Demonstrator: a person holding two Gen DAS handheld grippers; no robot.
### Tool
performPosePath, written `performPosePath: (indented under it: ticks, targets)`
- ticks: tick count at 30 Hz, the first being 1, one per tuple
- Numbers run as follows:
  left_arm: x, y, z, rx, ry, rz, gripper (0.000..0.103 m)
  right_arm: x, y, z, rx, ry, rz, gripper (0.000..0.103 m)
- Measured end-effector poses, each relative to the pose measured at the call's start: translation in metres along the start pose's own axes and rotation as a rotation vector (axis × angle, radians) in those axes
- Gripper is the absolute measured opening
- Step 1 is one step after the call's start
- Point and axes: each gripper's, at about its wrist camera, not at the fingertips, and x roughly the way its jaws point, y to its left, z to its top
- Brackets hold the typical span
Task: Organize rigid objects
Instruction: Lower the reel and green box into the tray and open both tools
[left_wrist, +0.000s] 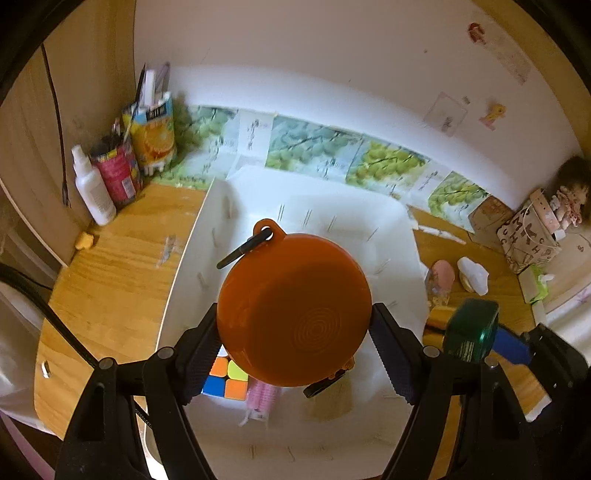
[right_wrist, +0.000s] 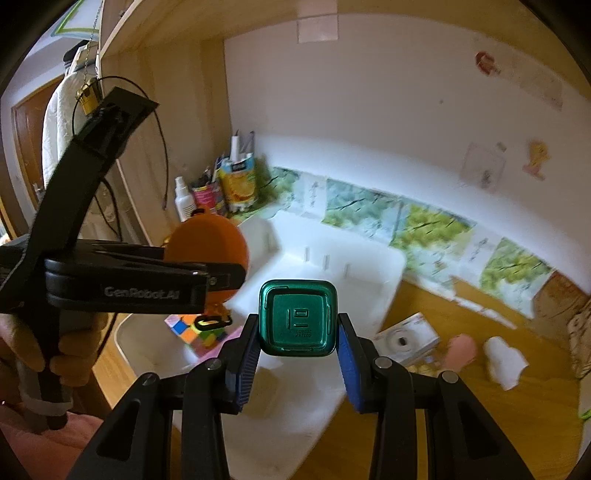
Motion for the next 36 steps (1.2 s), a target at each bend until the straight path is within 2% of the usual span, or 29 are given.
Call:
performPosePath:
  ticks: [4,10,11,14,18,24,28,36]
  targets:
    - [0.009,0.005,0.003,-0.009,0.042,-0.009,0.08,0.014,0.009,-0.005,-0.03,0.043,0.038,0.04]
    - [0.022,0.005,0.002,0.003,0.095,0.015,0.081,0.028,0.021,-0.014,-0.059,0.101,0.066,0.041]
    - [0.023,0.005,0.001,0.003,0.103,0.018,0.081,0.029,0.022,-0.014,-0.059,0.1,0.077,0.042]
    - [0.025,0.006,-0.001,0.004,0.12,0.024,0.081,0.028,0.026,-0.014,-0.065,0.093,0.089,0.067]
    - [0.025,0.006,-0.004,0.014,0.122,0.043,0.081,0.024,0.032,-0.014,-0.079,0.085,0.092,0.068]
    - [0.006,-0.007,0.002,0.098,0.01,0.067,0.085,0.02,0.032,-0.019,-0.072,0.093,0.095,0.071]
    - [-0.003,-0.02,0.003,0.159,-0.032,0.066,0.085,0.017,0.031,-0.022,-0.062,0.101,0.096,0.071]
    - [-0.02,-0.043,-0.005,0.189,-0.098,0.002,0.085,0.0,0.023,-0.036,-0.042,0.059,0.071,0.079]
